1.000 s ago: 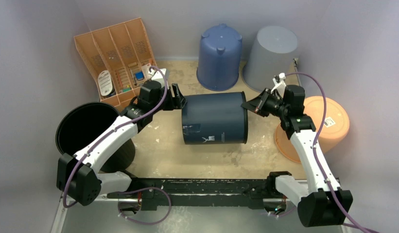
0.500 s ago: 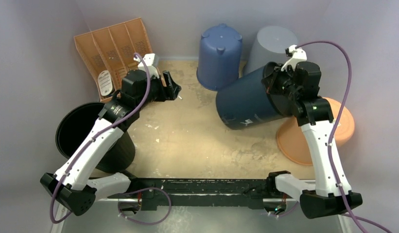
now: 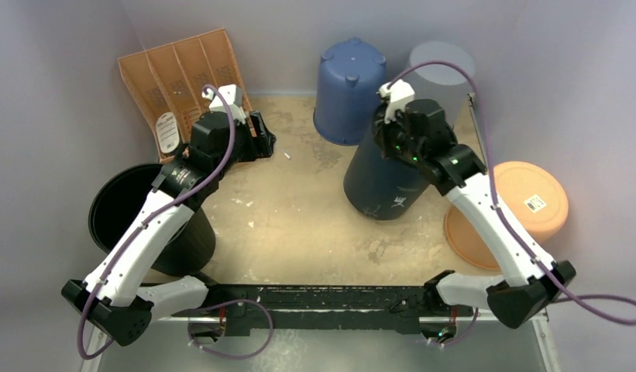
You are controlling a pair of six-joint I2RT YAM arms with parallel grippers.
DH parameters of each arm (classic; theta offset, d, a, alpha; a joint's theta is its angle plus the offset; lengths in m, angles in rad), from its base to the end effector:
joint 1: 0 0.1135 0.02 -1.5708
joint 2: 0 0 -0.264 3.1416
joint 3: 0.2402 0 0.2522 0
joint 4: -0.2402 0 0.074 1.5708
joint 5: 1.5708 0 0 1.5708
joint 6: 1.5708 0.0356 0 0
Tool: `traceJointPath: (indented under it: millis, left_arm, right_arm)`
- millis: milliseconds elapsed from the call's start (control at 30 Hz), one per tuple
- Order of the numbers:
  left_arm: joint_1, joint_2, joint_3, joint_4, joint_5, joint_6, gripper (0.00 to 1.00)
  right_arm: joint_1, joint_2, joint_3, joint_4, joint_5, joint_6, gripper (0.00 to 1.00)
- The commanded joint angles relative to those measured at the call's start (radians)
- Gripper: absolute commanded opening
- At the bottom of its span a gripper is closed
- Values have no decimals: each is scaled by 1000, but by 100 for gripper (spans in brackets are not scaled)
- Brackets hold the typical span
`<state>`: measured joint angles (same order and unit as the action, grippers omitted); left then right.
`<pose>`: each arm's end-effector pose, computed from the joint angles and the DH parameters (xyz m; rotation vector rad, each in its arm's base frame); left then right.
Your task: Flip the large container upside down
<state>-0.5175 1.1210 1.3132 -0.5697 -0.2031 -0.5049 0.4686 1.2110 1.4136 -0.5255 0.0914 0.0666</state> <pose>0.2081 -0.1102 0.4168 -0.1237 1.9667 -0.4785 0.2323 0.1139 0.4339 -0.3182 1.8751 0.2780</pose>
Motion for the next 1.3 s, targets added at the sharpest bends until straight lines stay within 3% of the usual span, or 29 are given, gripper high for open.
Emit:
traceJointPath:
  millis: [0, 67, 333, 533, 600, 800, 967, 1267]
  left_arm:
    - [1, -23, 77, -45, -64, -3, 67]
    - [1, -24, 104, -82, -99, 3, 66]
    - [1, 22, 365, -370, -330, 70, 66]
    - [1, 102, 616, -670, -531, 72, 68]
    - [1, 133, 635, -783, -606, 38, 68]
    - [1, 127, 456, -900, -740, -124, 78]
    - [1, 83, 294, -903, -715, -196, 78]
    - [14, -5, 39, -767, -590, -245, 61]
  right_arm:
    - [94, 51, 15, 131, 15, -19, 0]
    - [110, 69, 1, 127, 15, -16, 2]
    - [118, 51, -54, 137, 30, 4, 68]
    - [118, 28, 36, 135, 23, 24, 79]
    - [119, 17, 52, 163, 24, 30, 84]
    - [120, 10, 55, 221, 41, 59, 98]
    - [119, 10, 41, 225, 42, 76, 100]
    - [119, 8, 55, 214, 30, 85, 100]
